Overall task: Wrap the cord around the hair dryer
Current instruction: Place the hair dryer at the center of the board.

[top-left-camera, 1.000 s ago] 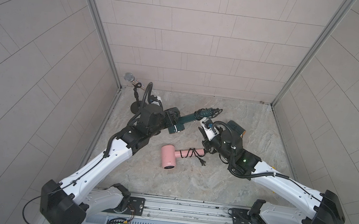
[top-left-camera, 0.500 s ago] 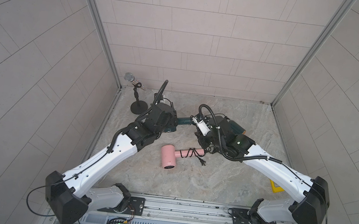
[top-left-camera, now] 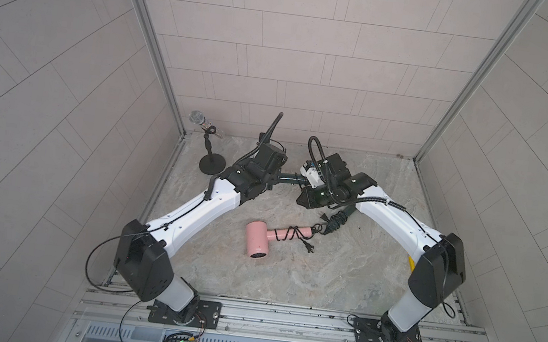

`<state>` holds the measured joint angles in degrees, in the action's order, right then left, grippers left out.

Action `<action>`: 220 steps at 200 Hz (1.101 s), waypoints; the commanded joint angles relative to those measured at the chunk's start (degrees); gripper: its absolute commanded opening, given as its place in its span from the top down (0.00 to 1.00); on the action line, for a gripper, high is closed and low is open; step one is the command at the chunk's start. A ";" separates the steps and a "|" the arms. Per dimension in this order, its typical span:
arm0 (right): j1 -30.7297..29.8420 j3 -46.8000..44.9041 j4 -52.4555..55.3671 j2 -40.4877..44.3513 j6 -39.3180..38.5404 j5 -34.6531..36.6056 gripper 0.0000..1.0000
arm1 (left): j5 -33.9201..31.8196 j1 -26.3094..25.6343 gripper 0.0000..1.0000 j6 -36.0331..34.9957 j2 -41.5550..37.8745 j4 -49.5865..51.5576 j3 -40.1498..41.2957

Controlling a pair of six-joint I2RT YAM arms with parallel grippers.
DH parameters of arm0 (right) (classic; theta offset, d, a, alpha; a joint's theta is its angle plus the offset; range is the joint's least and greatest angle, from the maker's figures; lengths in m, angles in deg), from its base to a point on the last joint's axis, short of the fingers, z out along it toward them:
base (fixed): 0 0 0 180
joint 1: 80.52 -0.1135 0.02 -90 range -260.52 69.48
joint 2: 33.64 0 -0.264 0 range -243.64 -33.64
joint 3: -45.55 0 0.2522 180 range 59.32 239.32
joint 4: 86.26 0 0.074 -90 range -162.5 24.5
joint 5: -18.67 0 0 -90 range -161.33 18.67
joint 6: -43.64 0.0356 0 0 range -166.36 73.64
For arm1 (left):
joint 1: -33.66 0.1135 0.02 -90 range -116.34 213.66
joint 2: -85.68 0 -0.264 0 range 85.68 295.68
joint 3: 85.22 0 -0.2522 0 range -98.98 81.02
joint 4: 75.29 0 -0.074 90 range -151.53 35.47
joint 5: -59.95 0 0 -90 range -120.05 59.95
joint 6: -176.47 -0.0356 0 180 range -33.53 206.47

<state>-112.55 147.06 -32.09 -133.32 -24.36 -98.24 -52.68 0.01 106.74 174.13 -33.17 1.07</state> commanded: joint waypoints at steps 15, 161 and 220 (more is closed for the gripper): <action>1.92 7.42 -3.04 -7.89 4.89 -2.01 1.00 | 11.99 2.39 1.00 -10.60 6.36 8.50 -3.33; 7.63 17.05 3.46 -26.77 1.30 4.93 0.91 | 26.32 5.97 1.00 -16.31 37.10 22.08 -25.16; 8.41 17.14 4.64 -28.29 -0.14 6.11 0.72 | 28.36 6.69 0.66 -16.93 42.99 27.28 -30.83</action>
<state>-105.71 162.27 -22.43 -161.47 -23.09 -96.50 -30.65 7.66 96.32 215.53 -17.39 -28.26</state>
